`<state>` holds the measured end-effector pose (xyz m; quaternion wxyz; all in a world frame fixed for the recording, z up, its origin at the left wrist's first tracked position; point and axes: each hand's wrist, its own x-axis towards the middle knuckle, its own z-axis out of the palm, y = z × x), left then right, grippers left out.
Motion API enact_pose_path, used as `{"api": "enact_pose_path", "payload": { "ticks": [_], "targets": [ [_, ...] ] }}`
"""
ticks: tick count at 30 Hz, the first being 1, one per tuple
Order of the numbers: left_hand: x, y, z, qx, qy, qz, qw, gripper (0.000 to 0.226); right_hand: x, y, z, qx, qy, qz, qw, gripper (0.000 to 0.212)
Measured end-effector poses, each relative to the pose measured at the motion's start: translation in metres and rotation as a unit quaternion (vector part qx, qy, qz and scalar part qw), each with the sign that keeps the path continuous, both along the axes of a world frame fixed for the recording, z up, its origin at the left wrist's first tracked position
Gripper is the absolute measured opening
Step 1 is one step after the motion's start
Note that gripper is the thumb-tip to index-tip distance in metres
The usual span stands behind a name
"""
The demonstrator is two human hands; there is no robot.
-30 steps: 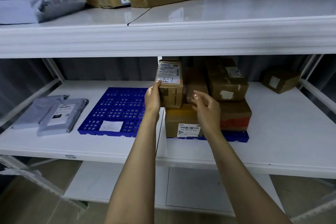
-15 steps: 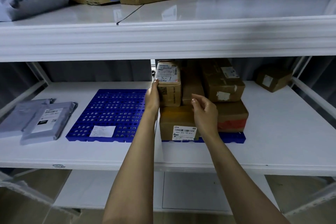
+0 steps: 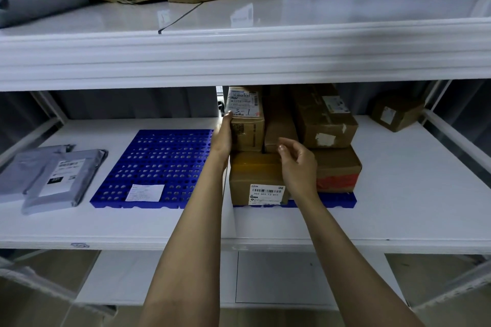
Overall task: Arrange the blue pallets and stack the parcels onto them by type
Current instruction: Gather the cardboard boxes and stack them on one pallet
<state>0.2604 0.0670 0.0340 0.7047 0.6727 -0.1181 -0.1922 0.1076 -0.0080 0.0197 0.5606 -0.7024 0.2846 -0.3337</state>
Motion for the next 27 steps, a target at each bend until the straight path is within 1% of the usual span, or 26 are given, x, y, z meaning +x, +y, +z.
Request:
{"api": "enact_pose_path", "payload": {
  "ticks": [2,3,6,7,10,14,22,27],
  "targets": [
    [-0.001,0.001,0.0,0.003,-0.01,0.007,1.0,0.041,-0.001,0.001,0.0,-0.011,0.003,0.001,1.0,0.027],
    [-0.002,0.002,-0.001,0.004,-0.016,0.015,1.0,0.047,-0.001,0.001,-0.001,-0.018,0.001,-0.002,1.0,0.028],
    [-0.006,0.005,-0.008,0.014,-0.019,0.054,0.998,0.073,-0.003,0.002,-0.002,-0.034,-0.005,-0.012,0.999,0.029],
    [-0.008,0.006,-0.01,0.02,-0.021,0.069,0.997,0.073,-0.004,0.002,-0.002,-0.037,-0.006,-0.014,0.999,0.029],
    [-0.015,0.005,-0.016,0.041,-0.032,0.122,0.991,0.058,-0.006,0.003,-0.003,-0.038,-0.011,-0.015,0.999,0.029],
    [-0.02,0.001,-0.017,0.05,-0.041,0.124,0.99,0.052,-0.008,0.004,-0.003,-0.039,-0.014,-0.017,0.999,0.029],
    [-0.022,0.001,-0.01,0.068,-0.039,0.115,0.99,0.052,-0.015,0.005,-0.003,-0.044,-0.012,-0.015,0.999,0.03],
    [-0.04,0.014,-0.009,0.094,-0.077,0.137,0.983,0.054,-0.021,0.01,-0.001,-0.04,-0.027,-0.017,0.999,0.03]
  ]
}}
